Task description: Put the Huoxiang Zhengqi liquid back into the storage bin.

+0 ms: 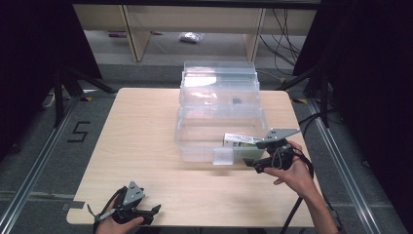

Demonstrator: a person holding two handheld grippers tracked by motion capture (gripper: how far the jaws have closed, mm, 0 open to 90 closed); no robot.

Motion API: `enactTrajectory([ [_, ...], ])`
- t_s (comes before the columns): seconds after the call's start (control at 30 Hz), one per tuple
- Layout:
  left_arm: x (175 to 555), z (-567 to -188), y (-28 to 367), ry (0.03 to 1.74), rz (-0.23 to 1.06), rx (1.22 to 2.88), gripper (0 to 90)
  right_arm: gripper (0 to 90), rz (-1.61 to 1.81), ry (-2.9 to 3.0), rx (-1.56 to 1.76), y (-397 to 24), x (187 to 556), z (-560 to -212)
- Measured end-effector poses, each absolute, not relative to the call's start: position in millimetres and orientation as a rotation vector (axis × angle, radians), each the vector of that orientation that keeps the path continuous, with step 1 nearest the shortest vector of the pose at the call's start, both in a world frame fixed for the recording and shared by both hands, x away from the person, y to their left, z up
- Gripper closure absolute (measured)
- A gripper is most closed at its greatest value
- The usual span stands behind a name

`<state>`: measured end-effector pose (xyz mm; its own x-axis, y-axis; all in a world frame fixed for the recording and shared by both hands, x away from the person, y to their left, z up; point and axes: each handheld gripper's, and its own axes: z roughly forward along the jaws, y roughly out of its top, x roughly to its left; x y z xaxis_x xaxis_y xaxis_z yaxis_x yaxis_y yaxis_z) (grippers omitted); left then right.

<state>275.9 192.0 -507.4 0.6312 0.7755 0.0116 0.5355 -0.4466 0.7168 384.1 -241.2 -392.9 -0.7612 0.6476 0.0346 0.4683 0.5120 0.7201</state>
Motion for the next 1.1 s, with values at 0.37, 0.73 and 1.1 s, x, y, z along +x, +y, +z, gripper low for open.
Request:
enactTrajectory([
  [0.37,275.8,-507.2,192.2,1.015,0.446,2.168,16.7,24.0,1.137,2.473,0.964,-241.8,366.7,-400.4],
  [0.73,275.8,-507.2,192.4,1.013,0.447,2.172,16.6,24.0,1.159,2.46,0.971,-240.8,355.9,-414.1],
  [1.1,275.7,-507.4,192.4,1.015,0.442,2.172,16.6,23.5,1.139,2.47,0.939,-241.0,349.5,-428.2],
])
